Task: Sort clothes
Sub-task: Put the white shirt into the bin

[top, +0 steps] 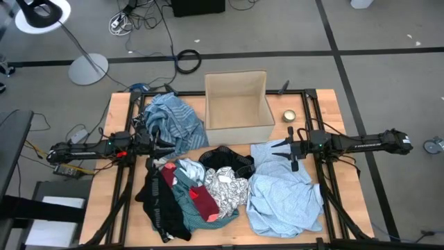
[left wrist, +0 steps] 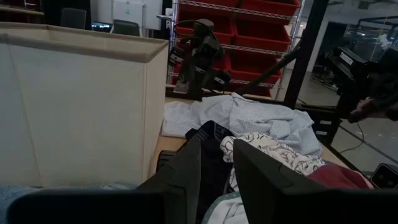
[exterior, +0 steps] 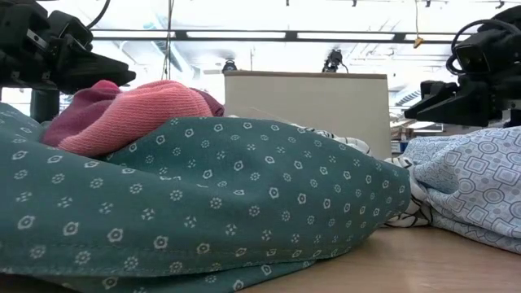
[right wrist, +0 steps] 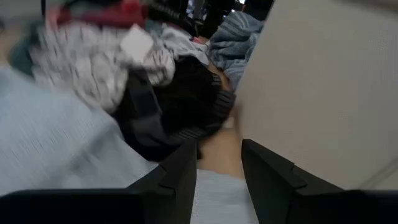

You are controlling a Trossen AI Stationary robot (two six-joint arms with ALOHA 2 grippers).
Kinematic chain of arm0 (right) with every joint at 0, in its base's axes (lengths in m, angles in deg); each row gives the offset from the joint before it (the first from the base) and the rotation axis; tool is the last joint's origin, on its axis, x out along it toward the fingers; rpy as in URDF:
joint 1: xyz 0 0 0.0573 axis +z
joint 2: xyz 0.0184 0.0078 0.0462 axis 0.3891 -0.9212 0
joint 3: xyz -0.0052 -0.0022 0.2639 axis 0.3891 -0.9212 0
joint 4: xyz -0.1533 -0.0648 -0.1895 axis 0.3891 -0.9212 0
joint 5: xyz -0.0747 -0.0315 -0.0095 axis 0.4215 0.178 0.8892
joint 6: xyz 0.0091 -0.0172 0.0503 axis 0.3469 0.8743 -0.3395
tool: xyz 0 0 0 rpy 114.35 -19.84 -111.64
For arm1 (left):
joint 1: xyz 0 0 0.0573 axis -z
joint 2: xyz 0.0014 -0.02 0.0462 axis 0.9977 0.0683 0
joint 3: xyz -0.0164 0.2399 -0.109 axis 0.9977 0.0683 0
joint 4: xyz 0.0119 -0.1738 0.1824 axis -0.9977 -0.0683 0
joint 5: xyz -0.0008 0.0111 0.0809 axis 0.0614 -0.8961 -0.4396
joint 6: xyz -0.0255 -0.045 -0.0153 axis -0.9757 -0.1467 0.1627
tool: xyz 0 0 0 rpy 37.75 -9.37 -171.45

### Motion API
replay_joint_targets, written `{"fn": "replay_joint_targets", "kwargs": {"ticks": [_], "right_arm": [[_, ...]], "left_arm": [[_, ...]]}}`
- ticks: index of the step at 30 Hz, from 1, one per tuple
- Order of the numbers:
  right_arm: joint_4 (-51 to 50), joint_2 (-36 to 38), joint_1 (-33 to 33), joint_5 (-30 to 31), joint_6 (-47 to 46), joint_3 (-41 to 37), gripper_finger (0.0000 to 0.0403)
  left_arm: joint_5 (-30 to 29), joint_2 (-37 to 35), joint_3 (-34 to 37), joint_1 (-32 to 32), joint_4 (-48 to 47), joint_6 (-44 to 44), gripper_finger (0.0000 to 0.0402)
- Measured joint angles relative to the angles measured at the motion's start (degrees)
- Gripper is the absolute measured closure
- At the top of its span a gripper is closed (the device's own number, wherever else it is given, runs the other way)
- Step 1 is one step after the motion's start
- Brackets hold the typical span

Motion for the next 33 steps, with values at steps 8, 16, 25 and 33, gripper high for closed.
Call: {"fn": "replay_joint_targets", "kwargs": {"ticks": [8,16,25,33], "right_arm": [[2.21,0.02,0.00,-0.83,-30.66,0.00,0.0273],[4.25,0.00,0.00,-0.87,-45.17,0.00,0.0273],[5.45,0.00,0.00,-0.87,-45.13,0.00,0.0273],[5.39,0.00,0.02,-1.14,-43.29,0.00,0.0273]], "left_arm": [[0.01,0.01,0.00,-0.01,0.00,0.01,0.0300],[0.00,-0.01,0.02,-0.01,0.00,0.01,0.0300],[0.01,0.01,0.02,-0.01,-0.01,0.01,0.0300],[0.01,0.01,0.00,-0.01,-0.01,-0.01,0.0300]]}}
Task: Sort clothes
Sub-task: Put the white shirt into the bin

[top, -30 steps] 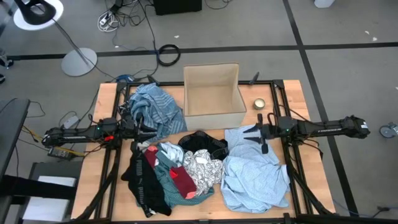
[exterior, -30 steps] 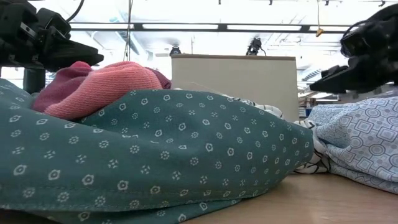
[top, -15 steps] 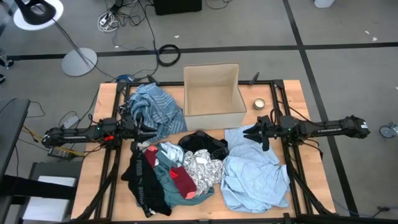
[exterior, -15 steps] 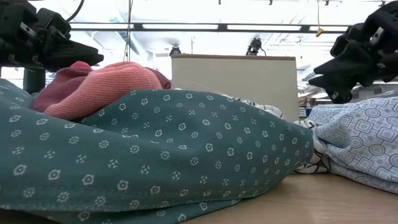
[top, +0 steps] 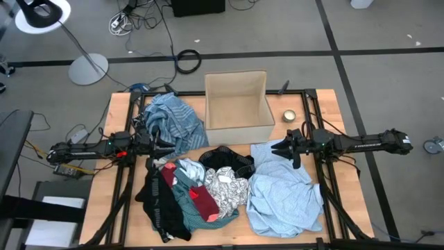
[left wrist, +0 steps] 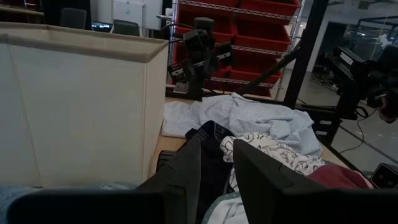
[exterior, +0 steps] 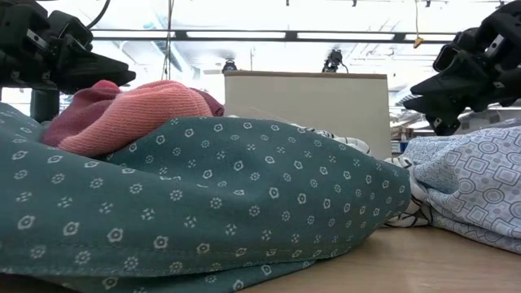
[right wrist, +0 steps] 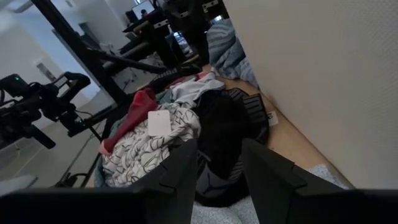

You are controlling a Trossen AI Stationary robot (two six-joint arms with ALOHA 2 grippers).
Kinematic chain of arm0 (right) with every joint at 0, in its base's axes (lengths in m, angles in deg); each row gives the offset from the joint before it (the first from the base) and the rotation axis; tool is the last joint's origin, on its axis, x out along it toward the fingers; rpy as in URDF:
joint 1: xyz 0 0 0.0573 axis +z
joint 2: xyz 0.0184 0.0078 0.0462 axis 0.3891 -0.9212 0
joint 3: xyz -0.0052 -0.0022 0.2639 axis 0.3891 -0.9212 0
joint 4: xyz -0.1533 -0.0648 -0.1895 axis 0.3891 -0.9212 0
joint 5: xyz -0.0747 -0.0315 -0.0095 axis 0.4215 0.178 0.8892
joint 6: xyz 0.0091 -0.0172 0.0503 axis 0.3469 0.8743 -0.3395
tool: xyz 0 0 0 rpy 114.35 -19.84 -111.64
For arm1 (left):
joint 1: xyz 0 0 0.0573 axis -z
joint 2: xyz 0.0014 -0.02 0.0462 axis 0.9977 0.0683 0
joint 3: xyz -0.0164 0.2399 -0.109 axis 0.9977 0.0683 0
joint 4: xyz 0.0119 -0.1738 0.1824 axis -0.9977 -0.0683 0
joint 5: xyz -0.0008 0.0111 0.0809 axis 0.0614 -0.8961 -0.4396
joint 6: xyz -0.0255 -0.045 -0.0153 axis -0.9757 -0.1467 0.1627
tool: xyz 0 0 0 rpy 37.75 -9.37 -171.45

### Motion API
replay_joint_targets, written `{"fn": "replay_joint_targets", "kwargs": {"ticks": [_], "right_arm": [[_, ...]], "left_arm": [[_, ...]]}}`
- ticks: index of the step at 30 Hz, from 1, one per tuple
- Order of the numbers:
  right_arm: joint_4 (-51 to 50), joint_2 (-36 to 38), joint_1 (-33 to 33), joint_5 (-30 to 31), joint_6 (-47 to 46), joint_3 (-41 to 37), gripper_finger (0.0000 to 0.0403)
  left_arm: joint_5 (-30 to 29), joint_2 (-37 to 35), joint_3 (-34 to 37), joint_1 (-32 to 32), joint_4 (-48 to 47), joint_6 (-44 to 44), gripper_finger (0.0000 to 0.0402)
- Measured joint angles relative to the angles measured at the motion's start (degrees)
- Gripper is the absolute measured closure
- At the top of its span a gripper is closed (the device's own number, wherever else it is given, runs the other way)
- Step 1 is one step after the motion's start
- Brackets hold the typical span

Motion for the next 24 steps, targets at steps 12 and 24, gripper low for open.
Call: {"fn": "replay_joint_targets", "kwargs": {"ticks": [12,24], "right_arm": [[-23.10,-2.05,0.00,0.14,6.15,19.08,0.0273],[-57.90,-24.46,7.14,5.33,2.78,48.92,0.0273]], "left_arm": [[0.00,0.00,0.02,0.00,0.00,0.02,0.0300],[0.00,0.00,0.01,0.01,0.00,0.02,0.0300]]}}
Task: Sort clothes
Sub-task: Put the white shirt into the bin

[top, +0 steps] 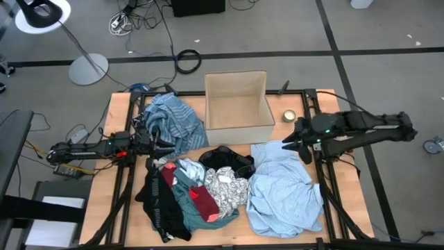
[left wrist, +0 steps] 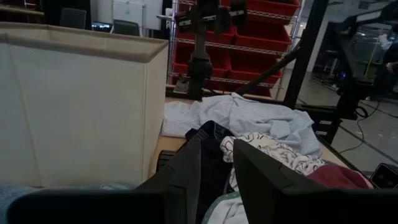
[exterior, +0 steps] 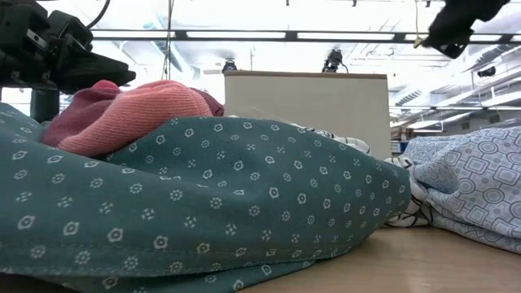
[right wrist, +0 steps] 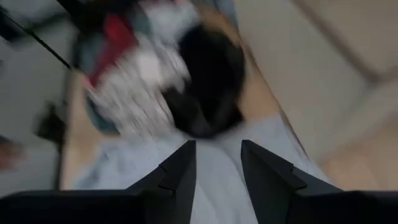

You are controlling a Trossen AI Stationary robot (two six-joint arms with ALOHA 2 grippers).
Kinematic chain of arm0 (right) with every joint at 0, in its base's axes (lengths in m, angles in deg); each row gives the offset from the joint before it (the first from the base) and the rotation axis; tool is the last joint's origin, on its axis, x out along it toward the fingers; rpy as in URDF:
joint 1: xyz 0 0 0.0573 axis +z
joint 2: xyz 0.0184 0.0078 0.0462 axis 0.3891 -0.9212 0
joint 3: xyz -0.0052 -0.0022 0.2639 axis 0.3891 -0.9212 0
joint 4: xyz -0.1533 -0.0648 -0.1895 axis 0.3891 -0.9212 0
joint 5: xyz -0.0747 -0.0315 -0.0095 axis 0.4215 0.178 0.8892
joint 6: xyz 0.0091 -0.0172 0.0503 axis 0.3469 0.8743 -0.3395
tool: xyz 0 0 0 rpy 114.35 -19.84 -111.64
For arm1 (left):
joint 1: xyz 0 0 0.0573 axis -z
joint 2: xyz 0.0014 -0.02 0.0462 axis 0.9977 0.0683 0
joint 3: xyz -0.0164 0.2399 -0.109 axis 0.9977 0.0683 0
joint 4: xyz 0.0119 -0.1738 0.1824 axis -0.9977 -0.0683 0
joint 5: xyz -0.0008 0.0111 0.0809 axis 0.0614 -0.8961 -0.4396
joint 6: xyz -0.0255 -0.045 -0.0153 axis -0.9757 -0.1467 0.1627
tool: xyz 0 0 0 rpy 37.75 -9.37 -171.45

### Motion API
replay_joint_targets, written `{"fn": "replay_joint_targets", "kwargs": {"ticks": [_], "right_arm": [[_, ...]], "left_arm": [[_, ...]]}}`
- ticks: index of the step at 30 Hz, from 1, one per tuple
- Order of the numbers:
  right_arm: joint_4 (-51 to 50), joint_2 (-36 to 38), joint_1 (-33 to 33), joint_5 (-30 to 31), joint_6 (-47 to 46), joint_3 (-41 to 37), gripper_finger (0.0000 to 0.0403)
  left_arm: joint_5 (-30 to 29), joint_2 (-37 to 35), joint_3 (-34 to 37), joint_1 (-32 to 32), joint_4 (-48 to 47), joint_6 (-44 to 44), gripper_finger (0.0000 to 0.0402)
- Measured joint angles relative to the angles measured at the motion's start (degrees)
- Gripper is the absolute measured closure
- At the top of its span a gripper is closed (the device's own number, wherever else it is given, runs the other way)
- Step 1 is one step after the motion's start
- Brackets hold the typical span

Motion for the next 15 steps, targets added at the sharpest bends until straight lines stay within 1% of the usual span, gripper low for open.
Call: {"fn": "replay_joint_targets", "kwargs": {"ticks": [2,4,8,11,15], "right_arm": [[-6.10,-4.74,1.54,1.32,-2.37,3.12,0.0273],[-10.91,-9.15,2.86,1.35,-5.05,4.86,0.0273],[-16.06,-16.01,5.11,-1.01,-9.91,5.66,0.0273],[-16.88,-19.86,6.97,-2.54,-11.34,5.66,0.0273],[-14.31,-23.11,9.81,-1.88,-10.03,5.66,0.0273]], "left_arm": [[0.00,-0.02,-0.01,0.00,0.02,-0.01,0.0300],[0.00,0.00,-0.01,0.01,0.00,-0.02,0.0300],[-0.01,0.00,0.00,0.00,0.00,-0.01,0.0300],[-0.01,-0.01,-0.01,-0.01,0.00,-0.01,0.0300],[0.00,0.00,-0.01,-0.01,0.00,-0.02,0.0300]]}}
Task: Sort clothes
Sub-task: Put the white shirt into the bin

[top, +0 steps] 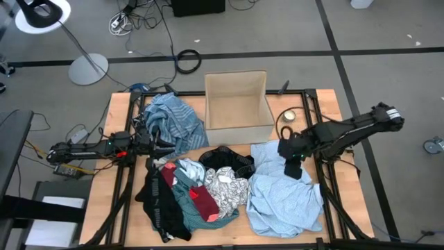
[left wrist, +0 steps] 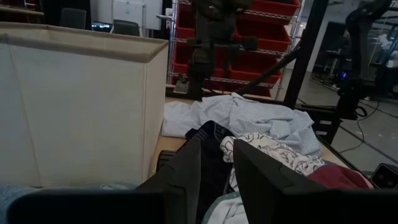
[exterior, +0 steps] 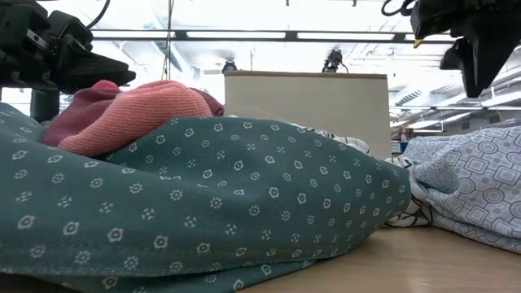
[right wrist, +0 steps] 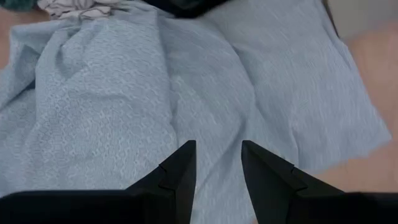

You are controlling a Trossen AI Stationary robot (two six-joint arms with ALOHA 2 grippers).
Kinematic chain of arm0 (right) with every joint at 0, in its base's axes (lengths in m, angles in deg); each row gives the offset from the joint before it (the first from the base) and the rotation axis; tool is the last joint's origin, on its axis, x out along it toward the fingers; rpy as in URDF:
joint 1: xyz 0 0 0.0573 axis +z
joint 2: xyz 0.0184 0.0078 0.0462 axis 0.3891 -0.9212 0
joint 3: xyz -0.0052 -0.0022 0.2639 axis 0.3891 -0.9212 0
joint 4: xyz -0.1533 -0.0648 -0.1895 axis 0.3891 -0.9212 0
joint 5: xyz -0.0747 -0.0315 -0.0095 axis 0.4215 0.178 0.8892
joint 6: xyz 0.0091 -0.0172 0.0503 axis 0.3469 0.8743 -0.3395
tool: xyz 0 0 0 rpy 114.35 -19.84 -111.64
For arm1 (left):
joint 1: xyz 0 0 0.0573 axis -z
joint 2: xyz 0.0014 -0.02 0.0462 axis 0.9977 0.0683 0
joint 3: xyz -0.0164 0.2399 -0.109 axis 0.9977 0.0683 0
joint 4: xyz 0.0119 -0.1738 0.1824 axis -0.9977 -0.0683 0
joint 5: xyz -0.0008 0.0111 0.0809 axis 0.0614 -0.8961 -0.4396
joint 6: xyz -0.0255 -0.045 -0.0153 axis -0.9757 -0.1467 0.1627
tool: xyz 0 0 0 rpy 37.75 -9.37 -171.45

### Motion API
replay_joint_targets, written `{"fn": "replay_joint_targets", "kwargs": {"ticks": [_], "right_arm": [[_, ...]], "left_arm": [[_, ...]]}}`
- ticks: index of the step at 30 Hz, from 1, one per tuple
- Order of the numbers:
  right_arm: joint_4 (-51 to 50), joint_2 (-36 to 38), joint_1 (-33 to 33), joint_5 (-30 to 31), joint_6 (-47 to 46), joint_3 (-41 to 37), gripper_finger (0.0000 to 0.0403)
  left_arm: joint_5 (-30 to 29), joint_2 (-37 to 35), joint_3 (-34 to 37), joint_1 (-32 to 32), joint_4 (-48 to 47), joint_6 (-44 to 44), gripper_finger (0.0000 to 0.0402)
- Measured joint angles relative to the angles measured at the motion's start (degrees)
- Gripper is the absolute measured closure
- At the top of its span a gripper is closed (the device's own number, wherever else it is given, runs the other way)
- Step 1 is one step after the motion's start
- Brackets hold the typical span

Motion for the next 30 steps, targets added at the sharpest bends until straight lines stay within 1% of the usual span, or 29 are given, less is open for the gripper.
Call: {"fn": "replay_joint_targets", "kwargs": {"ticks": [4,8,10,15,17,21,27,29,30], "right_arm": [[1.61,-1.40,3.53,2.48,0.19,0.00,0.0273],[4.15,-1.25,7.15,4.19,-2.39,-1.62,0.0273],[6.41,-1.10,8.87,4.20,-3.93,-3.75,0.0273],[17.39,-2.12,12.47,4.09,-5.73,-11.28,0.0273],[20.10,-2.88,13.03,3.27,-5.73,-13.60,0.0273],[22.47,-4.83,13.35,3.05,-6.82,-16.93,0.0273],[30.94,-9.72,13.17,3.29,-6.41,-21.35,0.0274],[32.51,-11.40,12.61,1.56,-6.84,-21.83,0.0290],[32.82,-12.05,12.34,0.38,-6.82,-21.75,0.0308]], "left_arm": [[-0.01,0.00,0.00,0.00,0.00,0.02,0.0300],[-0.01,0.00,0.02,0.01,0.00,0.01,0.0300],[0.00,0.00,0.02,0.02,0.04,0.00,0.0300],[0.00,-0.02,0.01,0.01,0.04,0.01,0.0300],[-0.02,0.00,0.01,0.01,0.02,0.02,0.0300],[-0.01,0.00,0.02,0.01,0.02,0.01,0.0300],[-0.01,0.00,0.00,0.01,0.05,0.01,0.0300],[0.00,0.00,0.01,0.00,0.04,0.00,0.0300],[-0.02,0.00,0.02,0.02,0.04,0.02,0.0300]]}}
